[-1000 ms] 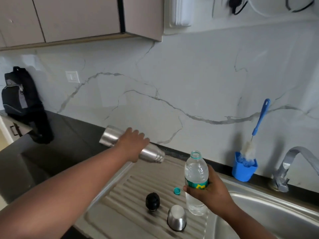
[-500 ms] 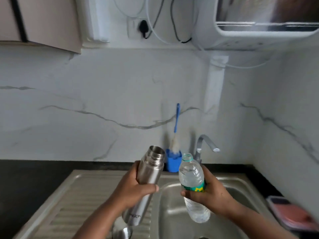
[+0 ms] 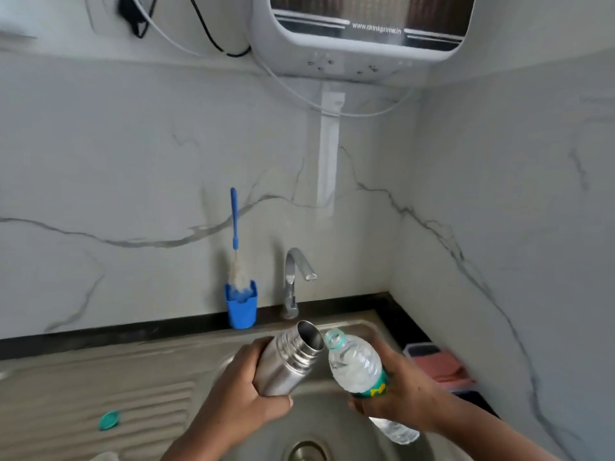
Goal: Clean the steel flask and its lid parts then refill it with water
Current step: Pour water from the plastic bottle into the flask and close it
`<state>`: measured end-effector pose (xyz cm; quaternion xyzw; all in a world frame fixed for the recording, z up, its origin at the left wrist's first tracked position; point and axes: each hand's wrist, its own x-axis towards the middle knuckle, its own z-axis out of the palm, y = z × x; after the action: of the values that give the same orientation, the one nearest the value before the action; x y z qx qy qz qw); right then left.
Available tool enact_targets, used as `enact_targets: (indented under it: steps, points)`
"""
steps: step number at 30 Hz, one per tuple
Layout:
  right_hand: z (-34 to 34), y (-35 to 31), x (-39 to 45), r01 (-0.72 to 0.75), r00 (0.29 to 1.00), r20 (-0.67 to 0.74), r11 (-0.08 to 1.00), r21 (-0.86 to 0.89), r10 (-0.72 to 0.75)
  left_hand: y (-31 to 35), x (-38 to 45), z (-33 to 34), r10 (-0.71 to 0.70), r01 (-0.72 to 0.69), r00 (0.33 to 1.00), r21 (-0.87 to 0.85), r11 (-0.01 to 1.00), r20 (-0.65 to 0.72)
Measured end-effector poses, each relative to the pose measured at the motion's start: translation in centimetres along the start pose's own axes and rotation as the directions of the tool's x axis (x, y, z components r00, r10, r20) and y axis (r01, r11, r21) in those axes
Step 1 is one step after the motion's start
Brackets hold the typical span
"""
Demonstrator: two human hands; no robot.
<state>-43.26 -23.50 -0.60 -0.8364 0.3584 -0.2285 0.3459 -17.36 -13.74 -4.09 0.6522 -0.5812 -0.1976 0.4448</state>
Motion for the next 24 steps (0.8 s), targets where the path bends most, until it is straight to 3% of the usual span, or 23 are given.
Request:
enact_targets:
  steps: [13, 24]
  points:
    - [-3.1, 4.3, 3.1, 0.104, 0.961, 0.270, 0.986, -0.130, -0.065, 1.6, -0.1, 1.4, -0.030, 0.041, 0.999, 0.383, 0.923, -0.034]
    - [-2.7, 4.0, 4.5, 0.145, 0.931, 0.363, 0.959, -0.244, -0.048, 1.6, -0.6, 0.2, -0.084, 0.070, 0.996, 0.564, 0.823, -0.001]
